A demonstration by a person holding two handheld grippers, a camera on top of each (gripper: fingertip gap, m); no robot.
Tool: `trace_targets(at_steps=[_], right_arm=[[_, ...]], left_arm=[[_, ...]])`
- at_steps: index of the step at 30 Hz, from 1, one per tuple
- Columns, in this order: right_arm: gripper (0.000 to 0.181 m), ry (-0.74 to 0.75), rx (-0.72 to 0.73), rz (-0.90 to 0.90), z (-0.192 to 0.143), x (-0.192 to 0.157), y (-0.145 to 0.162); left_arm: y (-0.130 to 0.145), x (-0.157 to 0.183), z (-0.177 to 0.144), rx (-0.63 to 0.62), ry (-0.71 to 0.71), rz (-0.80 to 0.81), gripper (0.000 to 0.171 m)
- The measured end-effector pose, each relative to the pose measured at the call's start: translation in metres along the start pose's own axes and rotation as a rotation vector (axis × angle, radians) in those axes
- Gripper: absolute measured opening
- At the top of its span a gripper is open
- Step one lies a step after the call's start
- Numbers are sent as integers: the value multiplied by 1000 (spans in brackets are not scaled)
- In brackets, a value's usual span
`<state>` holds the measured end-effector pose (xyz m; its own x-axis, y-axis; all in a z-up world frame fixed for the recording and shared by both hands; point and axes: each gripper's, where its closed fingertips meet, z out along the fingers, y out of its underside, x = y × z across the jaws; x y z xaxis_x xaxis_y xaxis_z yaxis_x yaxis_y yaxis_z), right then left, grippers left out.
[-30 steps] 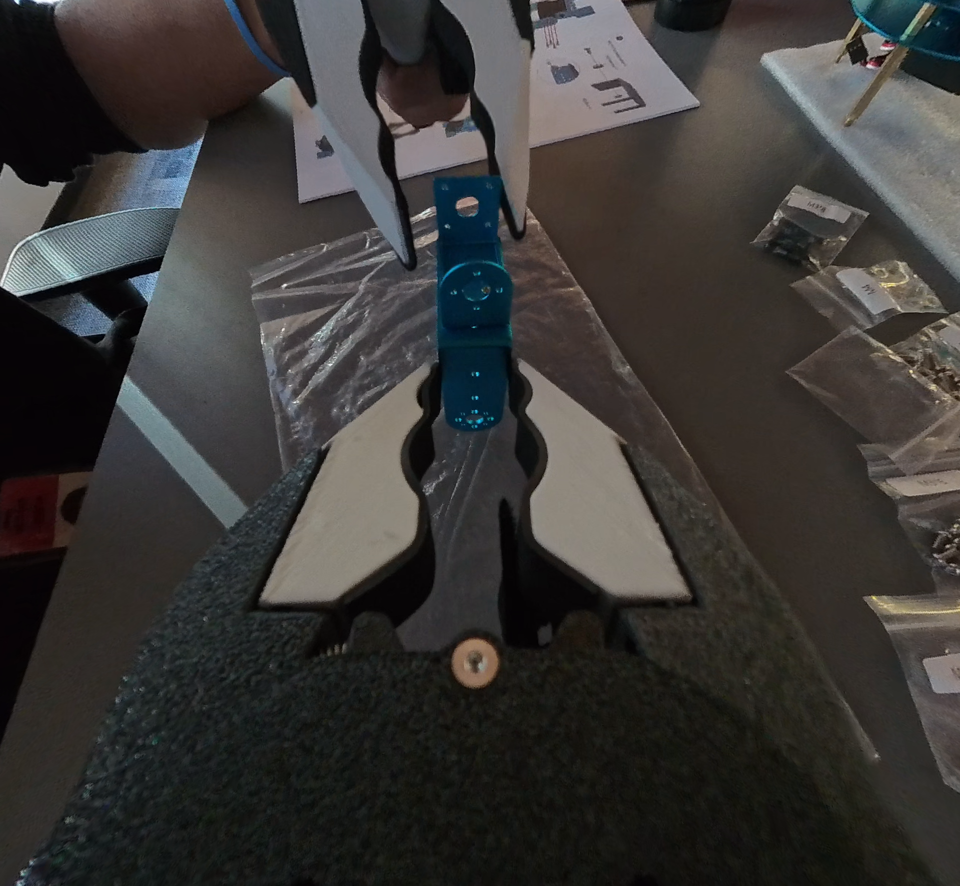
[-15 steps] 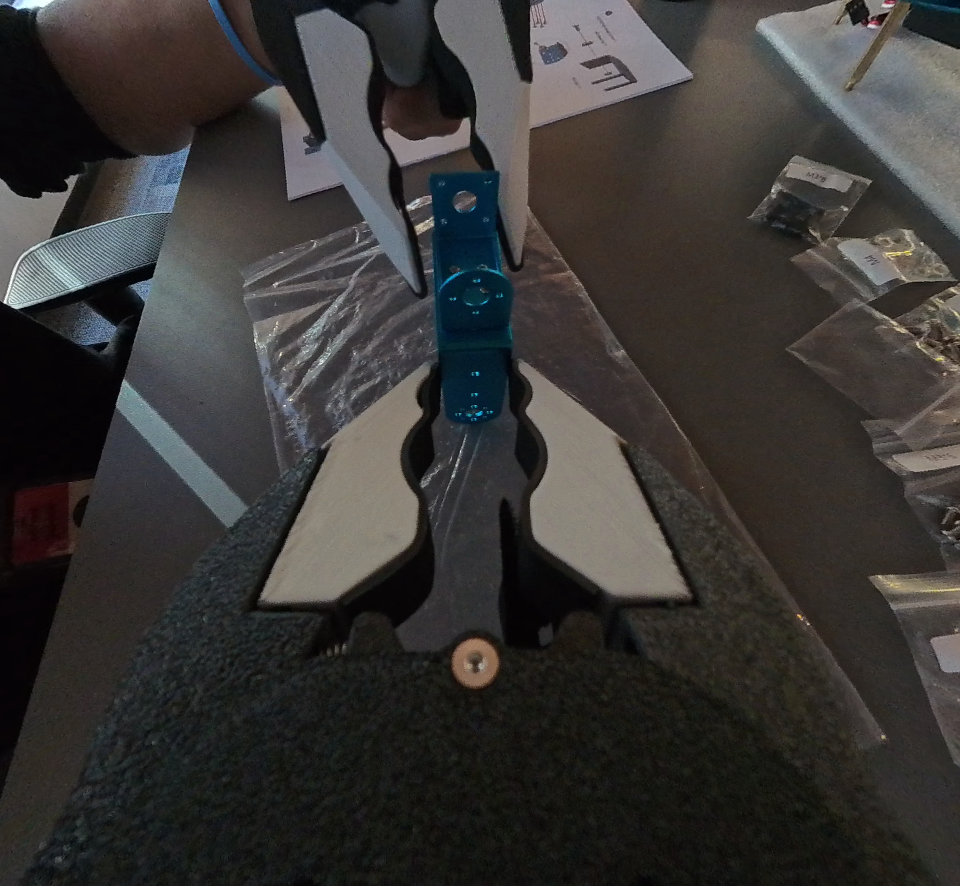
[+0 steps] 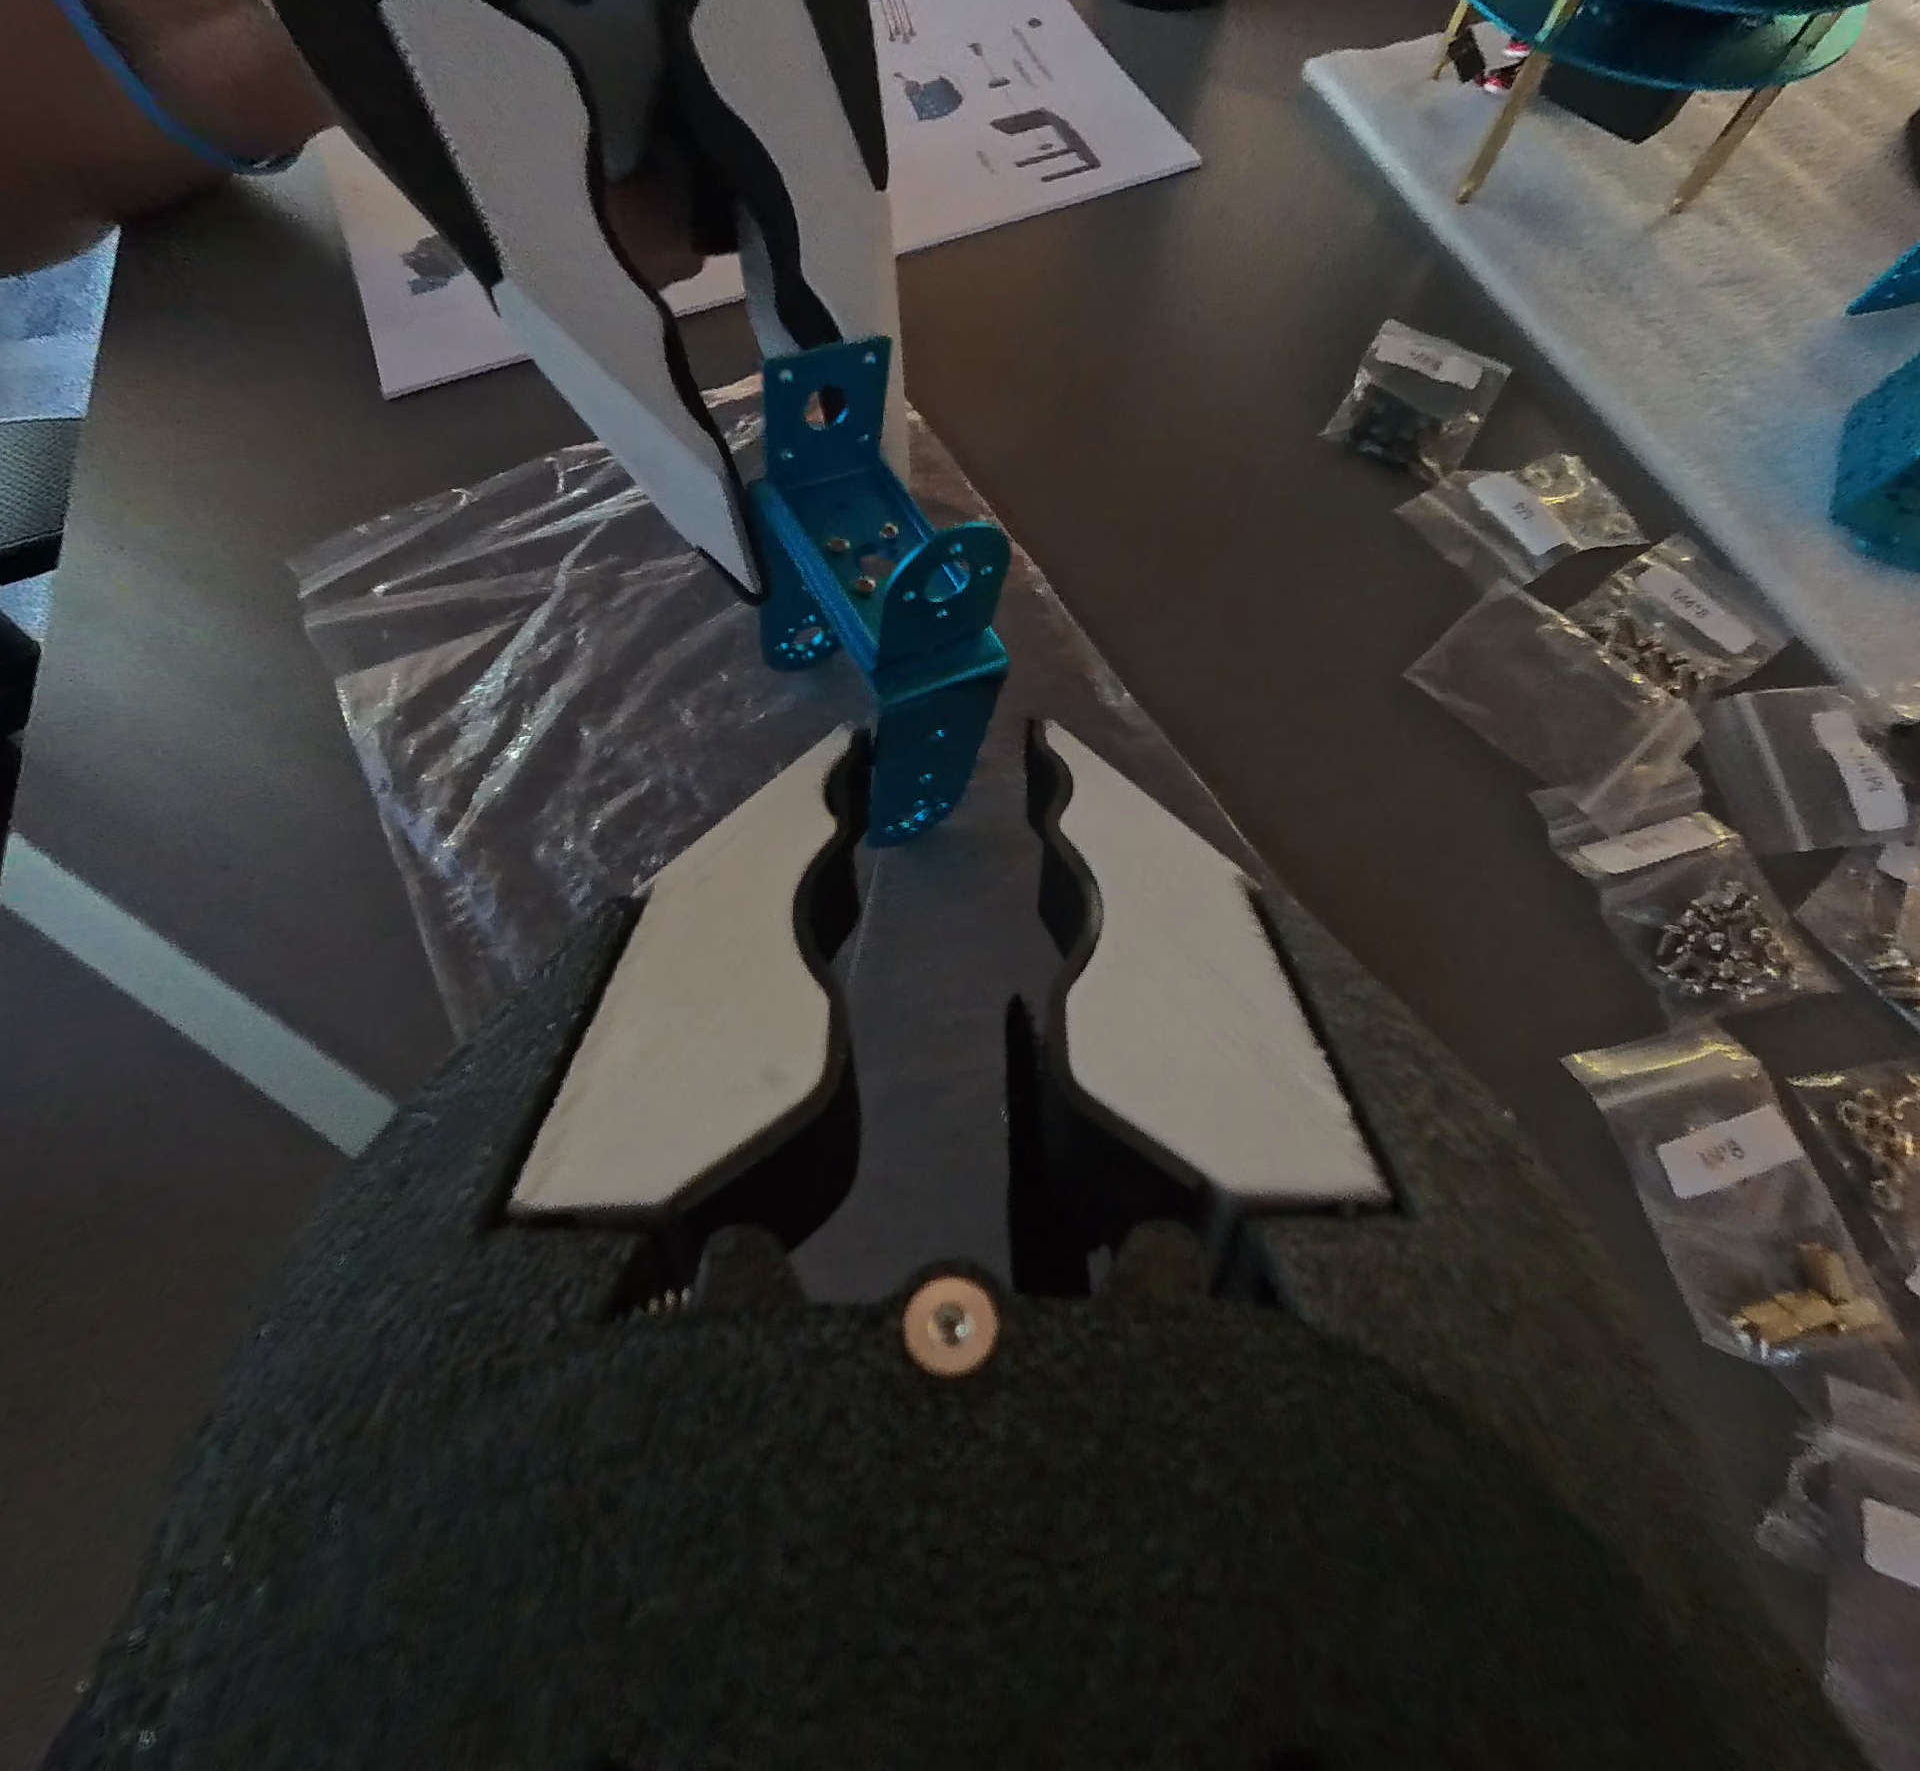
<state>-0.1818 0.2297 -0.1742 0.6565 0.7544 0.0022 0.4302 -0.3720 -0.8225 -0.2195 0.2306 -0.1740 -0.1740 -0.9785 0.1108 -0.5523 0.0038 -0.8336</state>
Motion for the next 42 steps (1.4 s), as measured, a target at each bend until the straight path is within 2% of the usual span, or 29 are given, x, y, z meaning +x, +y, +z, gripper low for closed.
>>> trace_targets(at_steps=[12, 17, 26, 32, 37, 42], right_arm=[[12, 57, -5, 22, 7, 1, -6], [9, 86, -9, 42, 10, 1, -8], [2, 138, 4, 108, 12, 9, -11], [2, 90, 50, 170, 8, 7, -17], [2, 64, 79, 202, 5, 9, -19], [2, 44, 77, 179, 6, 7, -18]], left_arm=[[1, -1, -4, 51, -99, -194, 26], [3, 3, -6, 61, -145, -213, 25], [6, 12, -1, -25, -226, -82, 27], [12, 17, -5, -97, -260, 28, 40], [3, 13, -13, -91, -261, 87, 45], [-22, 22, -31, -43, -227, 235, 53]])
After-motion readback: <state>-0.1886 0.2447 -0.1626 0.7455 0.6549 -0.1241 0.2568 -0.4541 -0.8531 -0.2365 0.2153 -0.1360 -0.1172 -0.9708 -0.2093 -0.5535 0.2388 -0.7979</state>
